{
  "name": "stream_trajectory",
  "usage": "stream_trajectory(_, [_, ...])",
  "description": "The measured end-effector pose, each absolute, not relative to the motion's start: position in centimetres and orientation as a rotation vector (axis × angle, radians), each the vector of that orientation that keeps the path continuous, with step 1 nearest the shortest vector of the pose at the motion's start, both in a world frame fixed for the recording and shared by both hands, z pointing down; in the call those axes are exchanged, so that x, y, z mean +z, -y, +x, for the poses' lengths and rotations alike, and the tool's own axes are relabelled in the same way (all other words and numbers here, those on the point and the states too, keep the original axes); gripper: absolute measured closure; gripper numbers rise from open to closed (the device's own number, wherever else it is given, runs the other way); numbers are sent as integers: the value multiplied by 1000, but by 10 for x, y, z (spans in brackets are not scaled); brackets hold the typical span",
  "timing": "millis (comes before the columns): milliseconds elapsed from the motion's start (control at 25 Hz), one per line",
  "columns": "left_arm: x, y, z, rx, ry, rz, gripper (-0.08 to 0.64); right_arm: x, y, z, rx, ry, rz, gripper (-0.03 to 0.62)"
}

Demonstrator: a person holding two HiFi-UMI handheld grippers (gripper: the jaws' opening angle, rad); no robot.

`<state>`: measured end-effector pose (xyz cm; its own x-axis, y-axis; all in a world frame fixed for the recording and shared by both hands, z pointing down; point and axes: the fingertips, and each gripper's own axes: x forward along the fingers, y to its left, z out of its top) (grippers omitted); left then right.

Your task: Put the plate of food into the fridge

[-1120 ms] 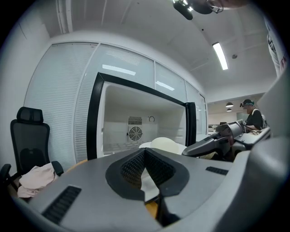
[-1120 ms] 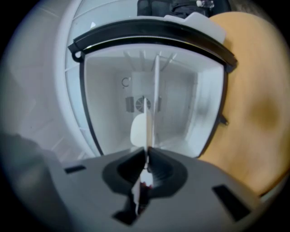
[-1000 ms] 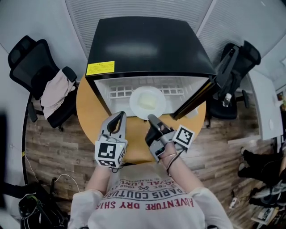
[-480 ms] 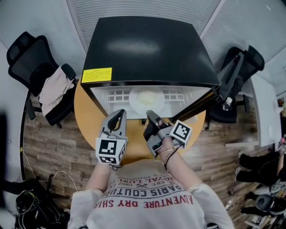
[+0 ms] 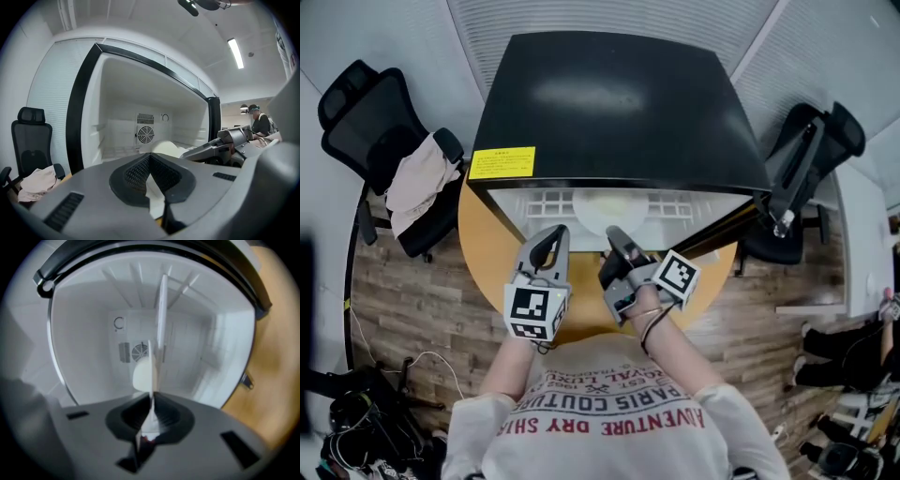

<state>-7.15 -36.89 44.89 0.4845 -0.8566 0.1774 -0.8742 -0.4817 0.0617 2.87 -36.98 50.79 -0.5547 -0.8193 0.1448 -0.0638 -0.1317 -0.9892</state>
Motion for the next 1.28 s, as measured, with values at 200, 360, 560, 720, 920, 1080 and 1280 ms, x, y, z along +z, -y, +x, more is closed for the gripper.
stream_trajectory(200, [454,371,-75,178,1506,2555,537,511,379,23,-1766,-1548,-962,494])
stream_trajectory(360, [457,374,-76,179,1503,2551,537,514,383,21,-1784,-1516,-933,474])
stream_trajectory(560, [458,376,-72,185,1493,2555,537,517,391,25,-1792,-1502,-956,459])
stream_trajectory(720, [458,377,-68,187,1484,2563,537,516,394,27,-1798,-1512,-986,460])
stream_trajectory(920, [457,376,-65,193,1483,2570,537,516,394,26,-1807,-1490,-964,460])
stream_trajectory(1080, [454,373,-63,190,1484,2580,537,512,389,25,-1797,-1485,-948,468])
stream_trajectory(1280, [451,368,-60,178,1475,2597,537,506,375,22,-1781,-1457,-875,482])
